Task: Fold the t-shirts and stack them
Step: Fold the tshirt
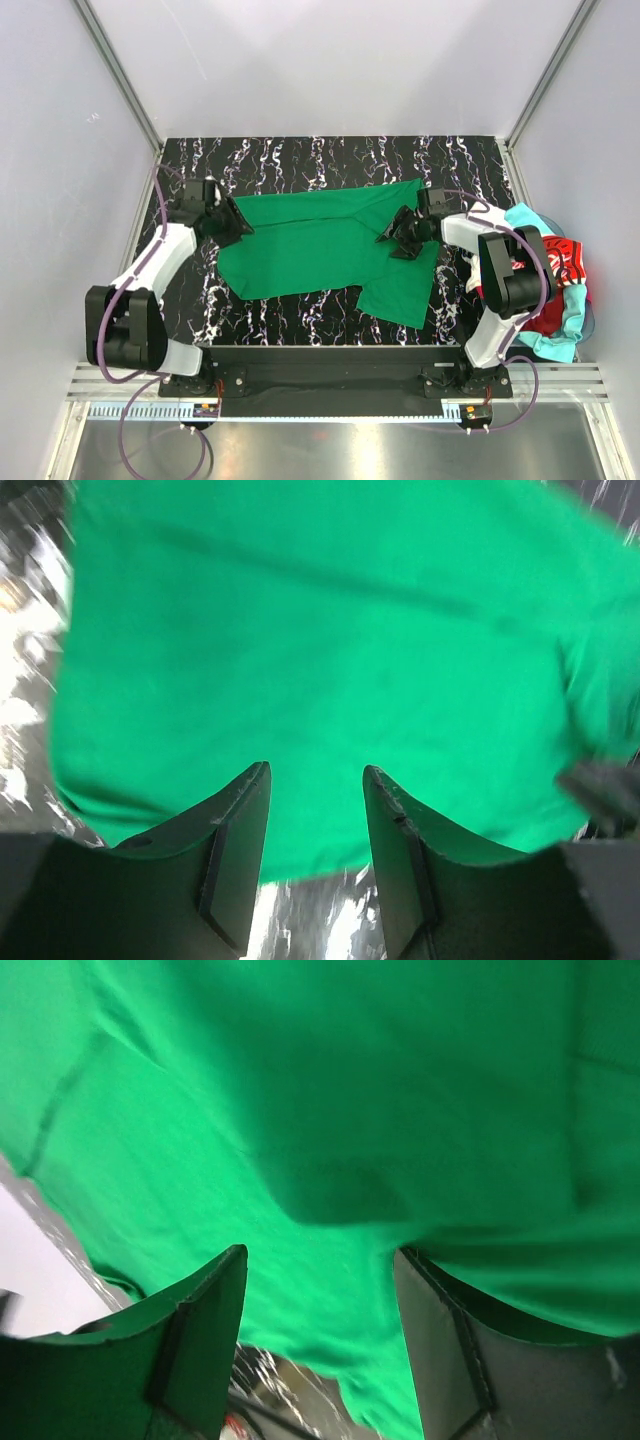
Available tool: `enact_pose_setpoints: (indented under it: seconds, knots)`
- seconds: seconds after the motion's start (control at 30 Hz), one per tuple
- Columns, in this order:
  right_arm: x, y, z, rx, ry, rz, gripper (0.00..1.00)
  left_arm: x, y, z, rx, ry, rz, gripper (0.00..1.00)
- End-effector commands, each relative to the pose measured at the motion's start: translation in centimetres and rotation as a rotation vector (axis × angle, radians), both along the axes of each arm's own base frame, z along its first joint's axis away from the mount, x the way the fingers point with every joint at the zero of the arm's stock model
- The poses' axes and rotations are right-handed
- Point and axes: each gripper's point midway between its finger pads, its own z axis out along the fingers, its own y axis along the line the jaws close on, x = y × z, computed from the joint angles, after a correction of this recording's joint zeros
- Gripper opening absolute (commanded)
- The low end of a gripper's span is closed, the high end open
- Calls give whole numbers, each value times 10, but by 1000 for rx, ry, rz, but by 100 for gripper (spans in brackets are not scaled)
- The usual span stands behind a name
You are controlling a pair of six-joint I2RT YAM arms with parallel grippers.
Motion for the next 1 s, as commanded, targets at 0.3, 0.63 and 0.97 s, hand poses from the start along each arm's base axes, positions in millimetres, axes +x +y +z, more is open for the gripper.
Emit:
enact_pose_setpoints:
  seconds: [0.3,0.63,0.97]
  knots:
    - [72,9,36,6,-269,-145,61,-42,1,5,46,-17,-93,48]
    - [21,-14,25,-87,-116,-199,64,-42,-2,0,34,-8,-114,47]
    - [-49,-33,22,-147,-74,-123,65,-43,-9,-22,-5,43,-116,43]
